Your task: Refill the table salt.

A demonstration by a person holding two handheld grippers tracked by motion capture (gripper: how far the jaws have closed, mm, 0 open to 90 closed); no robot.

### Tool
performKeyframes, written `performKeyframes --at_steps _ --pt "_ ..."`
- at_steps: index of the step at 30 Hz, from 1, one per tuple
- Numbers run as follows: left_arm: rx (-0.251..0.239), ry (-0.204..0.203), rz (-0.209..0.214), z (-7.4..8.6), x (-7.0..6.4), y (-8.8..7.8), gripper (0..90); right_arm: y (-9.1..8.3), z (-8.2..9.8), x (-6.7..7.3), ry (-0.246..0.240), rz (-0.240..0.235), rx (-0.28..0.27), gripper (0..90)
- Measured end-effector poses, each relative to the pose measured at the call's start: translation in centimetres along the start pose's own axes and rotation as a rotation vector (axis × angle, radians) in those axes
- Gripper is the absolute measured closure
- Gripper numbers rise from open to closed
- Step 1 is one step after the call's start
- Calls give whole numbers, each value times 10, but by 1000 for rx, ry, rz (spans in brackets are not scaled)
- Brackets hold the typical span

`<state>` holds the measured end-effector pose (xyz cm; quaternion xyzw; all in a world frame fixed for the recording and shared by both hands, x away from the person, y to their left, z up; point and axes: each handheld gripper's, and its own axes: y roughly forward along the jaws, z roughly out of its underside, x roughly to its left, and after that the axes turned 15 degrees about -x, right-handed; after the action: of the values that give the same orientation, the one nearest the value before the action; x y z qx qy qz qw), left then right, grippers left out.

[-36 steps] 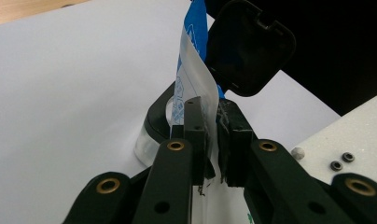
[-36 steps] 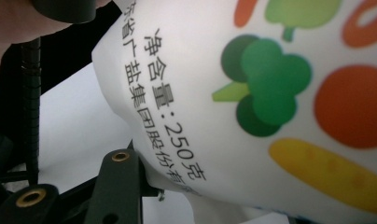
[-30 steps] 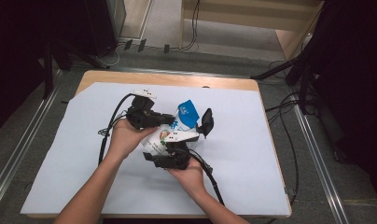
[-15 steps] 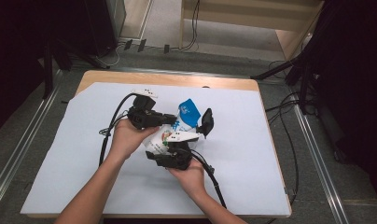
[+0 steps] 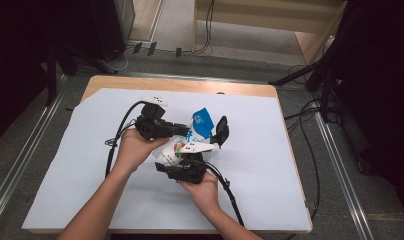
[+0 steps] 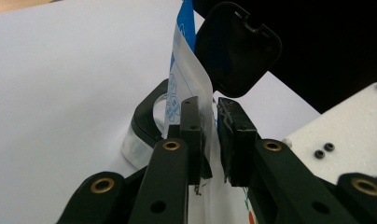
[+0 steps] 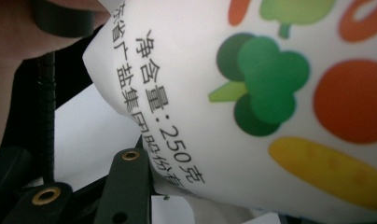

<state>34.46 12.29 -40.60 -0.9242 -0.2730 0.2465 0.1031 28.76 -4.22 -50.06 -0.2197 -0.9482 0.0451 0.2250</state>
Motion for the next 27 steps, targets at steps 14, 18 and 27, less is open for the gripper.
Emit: performKeyframes --at_steps 14,18,27 --pt "-9 -6 -24 0 -3 0 878 3 -4 4 -19 0 29 549" --pt "-24 -34 -6 0 -2 -2 874 2 -4 3 -17 12 24 586" --pt "-22 -32 -19 0 -2 -2 865 1 -2 2 4 7 6 617"
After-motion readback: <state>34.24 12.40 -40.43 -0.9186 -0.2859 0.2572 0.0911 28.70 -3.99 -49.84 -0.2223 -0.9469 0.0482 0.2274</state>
